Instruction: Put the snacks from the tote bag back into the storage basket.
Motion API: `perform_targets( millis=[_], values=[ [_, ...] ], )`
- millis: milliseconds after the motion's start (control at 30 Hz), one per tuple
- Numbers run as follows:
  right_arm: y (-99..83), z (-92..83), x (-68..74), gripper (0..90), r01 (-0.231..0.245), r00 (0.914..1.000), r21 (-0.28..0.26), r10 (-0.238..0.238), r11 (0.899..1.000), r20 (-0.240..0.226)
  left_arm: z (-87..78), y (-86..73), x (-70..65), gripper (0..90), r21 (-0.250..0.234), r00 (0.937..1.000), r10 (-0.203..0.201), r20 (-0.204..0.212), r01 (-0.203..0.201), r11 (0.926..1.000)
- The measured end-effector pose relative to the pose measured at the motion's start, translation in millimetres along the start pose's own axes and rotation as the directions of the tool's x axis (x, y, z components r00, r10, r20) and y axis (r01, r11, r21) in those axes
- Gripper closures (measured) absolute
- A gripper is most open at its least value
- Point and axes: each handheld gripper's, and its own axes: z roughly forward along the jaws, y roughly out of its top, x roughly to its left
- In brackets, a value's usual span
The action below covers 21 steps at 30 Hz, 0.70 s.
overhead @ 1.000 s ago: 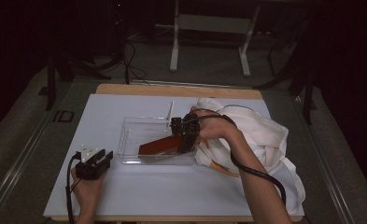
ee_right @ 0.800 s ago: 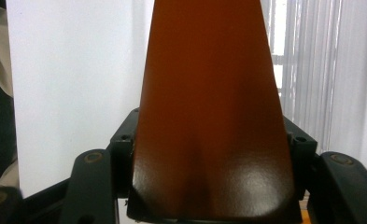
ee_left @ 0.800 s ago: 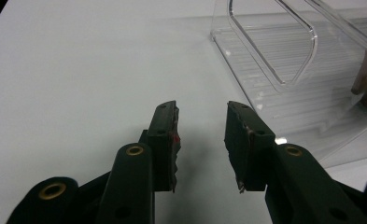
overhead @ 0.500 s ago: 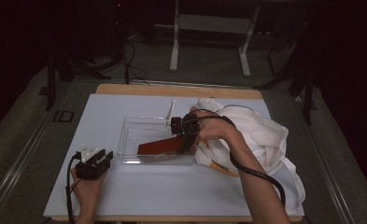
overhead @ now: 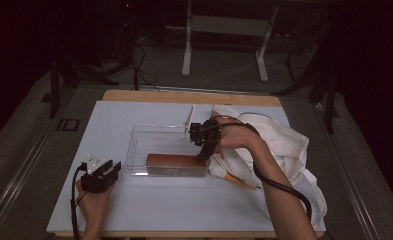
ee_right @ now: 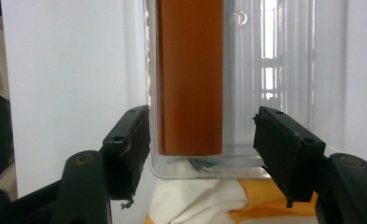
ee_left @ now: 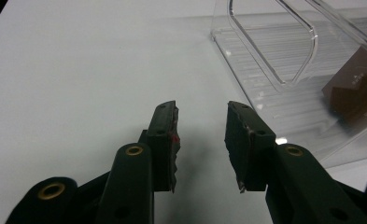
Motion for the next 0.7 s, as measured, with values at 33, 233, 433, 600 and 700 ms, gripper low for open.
perform_targets(
  millis=[33, 233, 433, 600, 700],
  values=[
    [-1.6, -1.1, -0.1, 36.2, -0.007, 1.0, -0.004, 0.007, 1.0, 0.0, 0.0, 0.0, 0.0, 64.1, 0.0, 1.0, 0.0, 0.0, 0.0, 1.0],
    [-10.5, -4.7, -2.2, 36.8, -0.035, 0.9994, -0.008, 0.035, 0.999, 0.001, -0.1, 0.0, 0.0, 63.8, -0.001, 1.0, -0.001, 0.0, 0.001, 1.0],
    [-18.3, -14.3, 0.1, 35.9, -0.049, 0.9986, -0.094, 0.051, 0.994, 0.016, 0.0, 0.0, 0.1, 63.7, 0.001, 1.0, 0.001, -0.001, -0.001, 1.0],
    [-27.6, -20.5, 1.6, 32.2, -0.067, 0.9949, -0.155, 0.078, 0.986, 0.065, 0.0, -0.1, -0.1, 63.5, -0.001, 1.0, 0.001, -0.001, -0.001, 1.0],
    [-38.4, -23.4, 0.6, 29.5, -0.084, 0.9897, -0.173, 0.103, 0.981, 0.099, 0.1, 0.0, -0.1, 63.5, 0.001, 1.0, 0.002, -0.001, -0.002, 1.0]
  ],
)
